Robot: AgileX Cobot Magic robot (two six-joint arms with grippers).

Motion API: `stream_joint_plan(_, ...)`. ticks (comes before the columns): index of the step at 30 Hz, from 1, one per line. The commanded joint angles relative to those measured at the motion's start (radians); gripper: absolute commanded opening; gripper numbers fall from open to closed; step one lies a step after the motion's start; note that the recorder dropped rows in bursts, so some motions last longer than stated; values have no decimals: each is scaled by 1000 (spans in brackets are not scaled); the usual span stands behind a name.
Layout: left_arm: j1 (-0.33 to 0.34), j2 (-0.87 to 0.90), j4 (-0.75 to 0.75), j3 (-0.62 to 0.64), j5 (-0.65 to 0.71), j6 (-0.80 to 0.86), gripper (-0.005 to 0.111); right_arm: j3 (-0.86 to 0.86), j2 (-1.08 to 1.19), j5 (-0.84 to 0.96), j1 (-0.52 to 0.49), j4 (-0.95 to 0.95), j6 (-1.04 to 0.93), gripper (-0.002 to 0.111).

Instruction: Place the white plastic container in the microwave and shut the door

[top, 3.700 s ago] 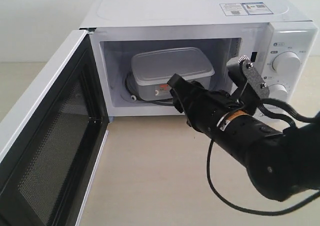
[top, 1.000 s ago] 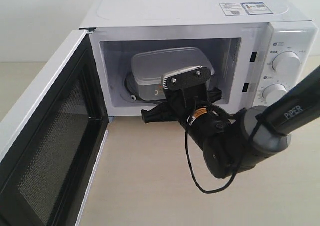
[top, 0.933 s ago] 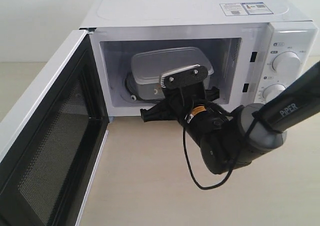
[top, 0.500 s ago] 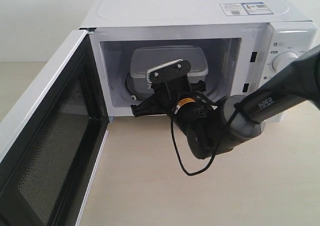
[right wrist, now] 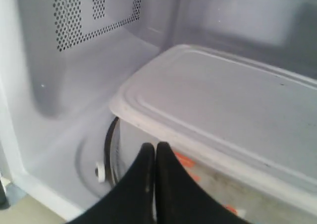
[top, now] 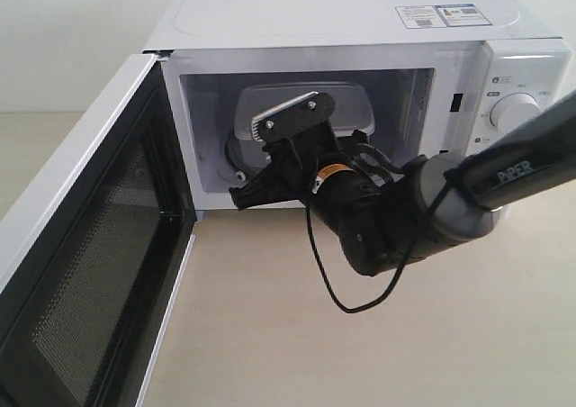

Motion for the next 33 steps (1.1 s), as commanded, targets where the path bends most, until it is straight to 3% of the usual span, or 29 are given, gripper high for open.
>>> stream_joint_plan(1, -6, -2, -7, 3, -1, -4, 4, 107, -79, 11, 0, 25, -11, 0)
stream_joint_plan(8, -6, -2, -7, 3, -1, -4, 4, 285, -233, 104, 0, 25, -16, 0)
stream_joint_plan(16, -6, -2, -7, 3, -1, -4, 4, 305, -512, 707, 0, 27, -16, 0)
stream_joint_plan(26, -6, -2, -7, 3, -1, -4, 4, 307, -795, 1119, 0, 77, 101, 0)
stream_joint_plan(33, -6, -2, -7, 3, -1, -4, 4, 307, -831, 1147, 0, 110, 139, 0)
